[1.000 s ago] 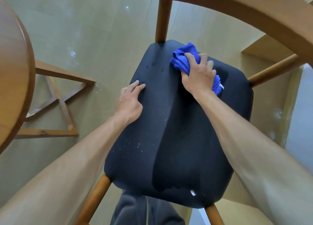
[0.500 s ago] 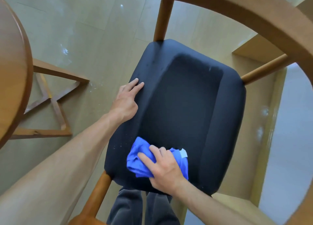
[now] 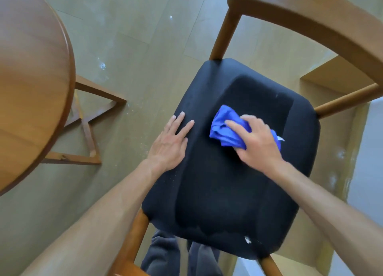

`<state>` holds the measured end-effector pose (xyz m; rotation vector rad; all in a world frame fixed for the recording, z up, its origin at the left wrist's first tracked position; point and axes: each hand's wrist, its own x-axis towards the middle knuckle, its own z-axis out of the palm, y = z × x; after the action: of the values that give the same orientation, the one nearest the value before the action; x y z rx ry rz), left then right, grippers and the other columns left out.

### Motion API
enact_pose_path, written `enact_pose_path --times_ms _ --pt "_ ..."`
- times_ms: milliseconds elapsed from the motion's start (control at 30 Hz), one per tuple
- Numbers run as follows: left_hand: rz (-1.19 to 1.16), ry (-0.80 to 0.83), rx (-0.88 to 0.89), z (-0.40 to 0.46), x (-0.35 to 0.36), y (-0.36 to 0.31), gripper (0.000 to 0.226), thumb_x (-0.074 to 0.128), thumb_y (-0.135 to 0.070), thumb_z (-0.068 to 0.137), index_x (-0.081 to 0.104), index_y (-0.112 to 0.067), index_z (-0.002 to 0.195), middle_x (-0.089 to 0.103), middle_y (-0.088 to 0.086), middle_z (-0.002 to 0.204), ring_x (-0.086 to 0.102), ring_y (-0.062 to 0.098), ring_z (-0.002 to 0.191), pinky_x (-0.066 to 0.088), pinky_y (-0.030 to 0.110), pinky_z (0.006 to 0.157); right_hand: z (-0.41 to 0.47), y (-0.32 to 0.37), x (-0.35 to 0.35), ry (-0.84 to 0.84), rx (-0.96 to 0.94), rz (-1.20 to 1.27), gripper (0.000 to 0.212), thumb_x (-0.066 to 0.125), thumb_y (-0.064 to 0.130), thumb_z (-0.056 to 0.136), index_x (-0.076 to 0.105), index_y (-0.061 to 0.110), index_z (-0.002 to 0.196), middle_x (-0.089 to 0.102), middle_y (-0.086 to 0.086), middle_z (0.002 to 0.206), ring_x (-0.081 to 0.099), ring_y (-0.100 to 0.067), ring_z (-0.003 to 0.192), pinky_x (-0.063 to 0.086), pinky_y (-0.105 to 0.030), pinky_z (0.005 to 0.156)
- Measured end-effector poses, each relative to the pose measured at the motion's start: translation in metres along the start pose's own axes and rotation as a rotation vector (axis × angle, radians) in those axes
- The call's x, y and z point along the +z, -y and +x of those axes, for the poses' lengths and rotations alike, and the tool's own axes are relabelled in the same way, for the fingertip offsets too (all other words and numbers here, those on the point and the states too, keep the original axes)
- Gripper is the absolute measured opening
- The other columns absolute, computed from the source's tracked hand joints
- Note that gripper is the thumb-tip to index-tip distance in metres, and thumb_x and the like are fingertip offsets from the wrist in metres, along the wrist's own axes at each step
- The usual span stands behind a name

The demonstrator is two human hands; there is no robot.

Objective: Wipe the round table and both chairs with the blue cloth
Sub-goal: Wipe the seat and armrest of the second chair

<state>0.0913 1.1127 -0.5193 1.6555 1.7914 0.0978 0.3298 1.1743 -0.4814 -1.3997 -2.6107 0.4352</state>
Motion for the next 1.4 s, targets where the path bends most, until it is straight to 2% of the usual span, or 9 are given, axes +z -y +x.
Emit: enact_pose_path --times_ms 200,433,567,700,767,900,1100,1233,1400 --pt "-0.668 -0.013 -0.193 0.012 -0.028 0.003 0.043 0.027 -0.033 0.104 0.034 -0.036 0.146 0.042 -0.019 0.146 0.032 -0.005 0.133 0.017 0.011 0.105 0.101 -0.005 0.03 -0.037 0.522 -0.112 0.049 0.052 0.027 0.091 0.043 0.022 0.139 0.043 -0.015 0.13 0.047 -0.037 0.101 0.04 -0.045 0.084" --pt "-0.719 -0.094 -0.267 0.02 -0.032 -0.005 0.041 0.027 -0.037 0.104 0.044 -0.032 0.141 0.053 -0.012 0.138 0.043 -0.002 0.122 0.024 0.008 0.094 0.01 0.099 0.061 -0.024 0.234 -0.09 0.053 0.062 0.012 0.062 0.065 0.017 0.115 0.061 -0.017 0.104 0.046 -0.029 0.064 0.038 -0.036 0.056" --pt "-0.41 -0.1 -0.138 0.01 -0.03 -0.021 0.039 0.043 -0.018 0.099 0.048 -0.015 0.138 0.045 0.001 0.145 0.036 0.015 0.136 0.021 0.018 0.108 -0.043 0.14 0.065 0.195 -0.031 0.091 0.054 0.068 0.019 0.066 0.066 0.022 0.119 0.062 -0.015 0.11 0.052 -0.031 0.072 0.044 -0.036 0.063" --pt "0.038 -0.187 0.13 -0.017 -0.025 -0.033 0.04 0.055 -0.017 0.089 0.058 -0.009 0.128 0.051 0.009 0.137 0.04 0.028 0.134 0.03 0.042 0.11 -0.048 0.092 0.035 0.357 -0.241 0.202 0.065 0.056 0.058 0.083 0.045 0.032 0.141 0.043 -0.013 0.142 0.044 -0.031 0.124 0.034 -0.044 0.103" --pt "0.146 -0.248 0.225 -0.031 -0.021 -0.043 0.041 0.057 -0.032 0.084 0.064 -0.011 0.119 0.058 0.012 0.124 0.049 0.034 0.123 0.038 0.049 0.102 -0.05 0.042 0.014 0.214 -0.152 0.206 0.054 0.055 0.048 0.087 0.054 0.025 0.136 0.043 -0.014 0.143 0.041 -0.033 0.13 0.03 -0.047 0.108" --pt "0.424 0.005 0.477 -0.065 0.014 -0.043 0.073 0.057 -0.065 0.069 0.057 -0.022 0.129 0.059 0.011 0.121 0.054 0.035 0.113 0.04 0.057 0.097 -0.055 -0.061 -0.007 0.051 0.337 -0.033 0.049 0.045 0.037 0.093 0.057 0.013 0.133 0.043 -0.018 0.145 0.04 -0.04 0.133 0.031 -0.052 0.108" --pt "0.511 -0.043 0.544 -0.045 0.011 -0.042 0.078 0.072 -0.035 0.06 0.043 -0.02 0.131 0.061 0.011 0.091 0.055 0.029 0.069 0.049 0.037 0.06 -0.058 -0.086 0.028 -0.002 0.53 -0.084 0.049 0.049 0.033 0.096 0.047 0.018 0.142 0.03 -0.013 0.154 0.023 -0.034 0.144 0.015 -0.054 0.115" --pt "0.33 -0.188 0.356 0.029 -0.036 -0.068 0.074 0.076 -0.025 0.064 0.054 -0.013 0.134 0.058 0.021 0.099 0.057 0.038 0.079 0.05 0.046 0.065 -0.063 -0.091 0.032 -0.058 0.529 -0.04 0.052 0.033 0.038 0.095 0.049 0.019 0.141 0.033 -0.011 0.153 0.025 -0.031 0.144 0.017 -0.053 0.115" --pt "0.414 -0.228 0.253 0.146 -0.059 -0.112 0.073 0.059 -0.036 0.077 0.035 -0.027 0.145 0.045 0.017 0.123 0.046 0.036 0.108 0.044 0.047 0.085 -0.065 -0.096 0.046 -0.112 0.499 -0.118 0.053 0.033 0.037 0.094 0.047 0.02 0.142 0.033 -0.011 0.154 0.026 -0.031 0.144 0.017 -0.052 0.114"
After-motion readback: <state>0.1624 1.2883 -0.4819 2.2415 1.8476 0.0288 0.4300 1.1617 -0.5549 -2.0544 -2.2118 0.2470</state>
